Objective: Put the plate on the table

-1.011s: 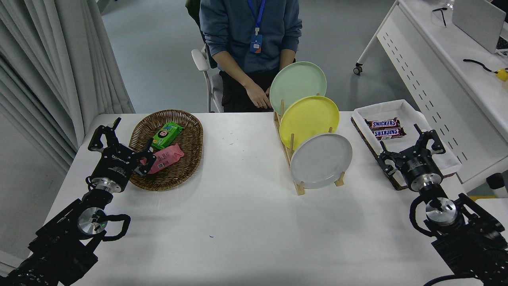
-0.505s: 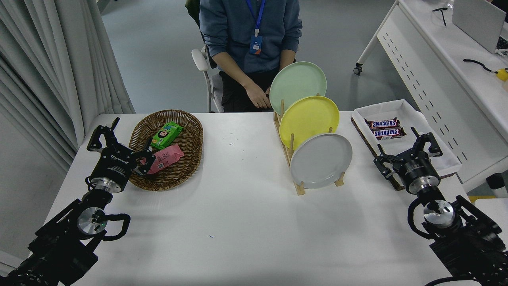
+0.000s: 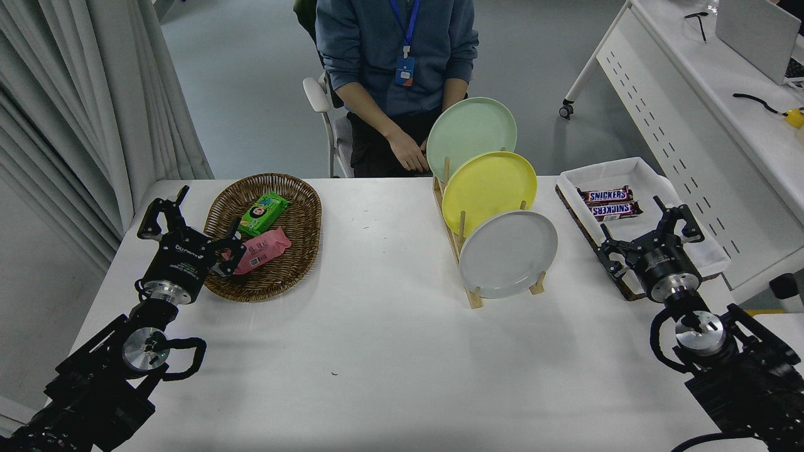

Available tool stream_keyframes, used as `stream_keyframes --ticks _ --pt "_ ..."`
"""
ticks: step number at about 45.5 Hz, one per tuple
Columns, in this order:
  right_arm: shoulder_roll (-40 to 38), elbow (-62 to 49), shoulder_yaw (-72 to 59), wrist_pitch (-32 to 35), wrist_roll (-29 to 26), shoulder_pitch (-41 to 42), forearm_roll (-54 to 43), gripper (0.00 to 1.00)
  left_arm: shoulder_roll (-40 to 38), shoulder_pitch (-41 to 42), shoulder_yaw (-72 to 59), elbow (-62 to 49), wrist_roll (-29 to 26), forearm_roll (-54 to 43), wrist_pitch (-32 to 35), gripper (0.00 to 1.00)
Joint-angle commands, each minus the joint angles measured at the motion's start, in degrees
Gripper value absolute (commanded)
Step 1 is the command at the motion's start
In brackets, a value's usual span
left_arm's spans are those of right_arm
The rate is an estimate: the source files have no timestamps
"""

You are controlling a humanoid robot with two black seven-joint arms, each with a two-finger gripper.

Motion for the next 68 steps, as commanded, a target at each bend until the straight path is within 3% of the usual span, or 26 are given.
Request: stream_keyframes --ticks 1,20,29,44,50,68 --pt "-0.35 0.06 -0.5 -1.17 -2.97 0.1 0.19 0.99 0.0 -0.01 0.0 -0.03 0.0 0.0 0.0 1.0" --pt "-1.31 0.59 -3.13 -1.34 -2.88 0.89 -1.03 0.99 0.0 -0.01 0.0 -0.03 0.0 0.0 0.0 1.0" --pt "-12.91 2.34 -26.4 -2.49 -2.88 8.18 0.37 0.99 0.0 -0.01 0.0 0.06 0.0 0.0 0.0 1.0" --pt "-21.18 10.96 -54.98 -1.52 -2.88 17.32 3.53 0.99 0.0 -0.01 0.0 -0.03 0.0 0.0 0.0 1.0" --pt "-21.44 13.24 -60.18 -1.08 -2.88 20.05 4.15 0.99 0.0 -0.01 0.0 0.06 0.0 0.0 0.0 1.0" --pt "-24.69 27.12 -71.24 -0.47 -2.7 25.93 17.86 0.99 0.0 -0.01 0.0 0.06 0.0 0.0 0.0 1.0"
